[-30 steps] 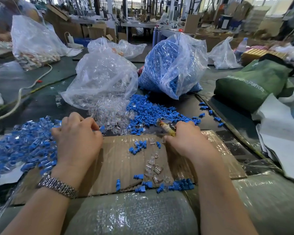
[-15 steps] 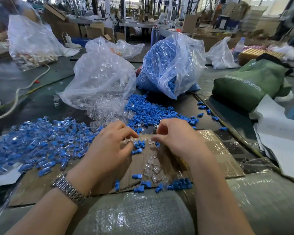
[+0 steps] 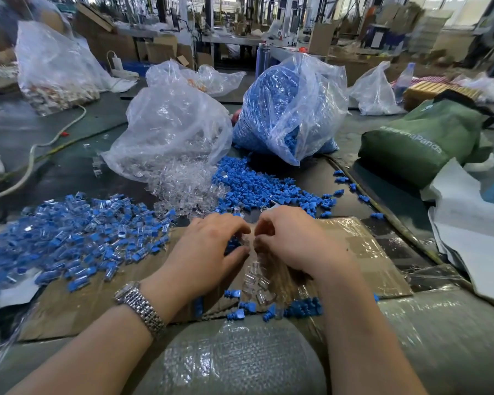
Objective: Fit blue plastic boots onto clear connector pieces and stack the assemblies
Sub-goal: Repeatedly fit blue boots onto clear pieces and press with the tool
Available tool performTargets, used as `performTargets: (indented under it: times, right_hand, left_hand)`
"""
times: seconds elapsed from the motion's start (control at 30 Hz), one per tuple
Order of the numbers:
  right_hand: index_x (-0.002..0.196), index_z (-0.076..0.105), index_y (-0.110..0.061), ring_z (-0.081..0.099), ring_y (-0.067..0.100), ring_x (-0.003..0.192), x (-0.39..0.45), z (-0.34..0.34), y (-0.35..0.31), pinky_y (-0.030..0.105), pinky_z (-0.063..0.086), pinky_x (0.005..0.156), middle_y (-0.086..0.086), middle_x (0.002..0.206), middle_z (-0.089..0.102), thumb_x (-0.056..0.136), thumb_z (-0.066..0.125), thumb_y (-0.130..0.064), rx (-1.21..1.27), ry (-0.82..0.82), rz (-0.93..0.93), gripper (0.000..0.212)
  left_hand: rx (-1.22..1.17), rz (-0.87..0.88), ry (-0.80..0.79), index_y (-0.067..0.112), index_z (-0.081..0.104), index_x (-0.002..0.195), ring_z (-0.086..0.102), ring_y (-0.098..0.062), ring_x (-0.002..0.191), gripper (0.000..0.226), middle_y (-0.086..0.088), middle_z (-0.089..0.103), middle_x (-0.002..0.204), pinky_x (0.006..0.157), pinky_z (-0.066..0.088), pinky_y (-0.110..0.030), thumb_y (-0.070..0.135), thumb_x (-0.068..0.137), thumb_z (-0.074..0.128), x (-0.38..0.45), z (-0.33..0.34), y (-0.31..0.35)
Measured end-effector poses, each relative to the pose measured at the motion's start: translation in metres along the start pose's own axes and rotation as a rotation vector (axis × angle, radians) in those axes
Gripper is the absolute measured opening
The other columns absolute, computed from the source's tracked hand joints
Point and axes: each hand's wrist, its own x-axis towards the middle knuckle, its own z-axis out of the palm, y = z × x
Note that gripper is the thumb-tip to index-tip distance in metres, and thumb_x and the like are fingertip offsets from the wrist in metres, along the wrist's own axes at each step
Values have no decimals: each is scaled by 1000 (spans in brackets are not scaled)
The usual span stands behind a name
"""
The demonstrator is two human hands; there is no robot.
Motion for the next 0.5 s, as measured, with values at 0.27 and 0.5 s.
performTargets:
  times: [0.27, 0.5]
  right_hand:
    - [91, 62, -31, 62, 15, 95, 1, -2, 5, 36, 53, 87, -7, 99, 67, 98, 64, -26, 55, 64, 8, 9]
    - [90, 69, -24, 71, 1, 65, -3, -10, 2, 15, 50, 64, -7, 78, 73, 96, 70, -22, 512, 148, -59, 6]
  left_hand:
    - [-88, 4, 69, 37, 61, 111, 56, 3, 94, 21, 24, 62, 96, 101, 37, -31, 36, 91, 68, -1, -5, 6]
    - [-773, -231, 162, 30, 57, 128, 73, -13, 83, 44, 3, 77, 95, 77, 59, -23, 6, 93, 68, 0, -27, 0]
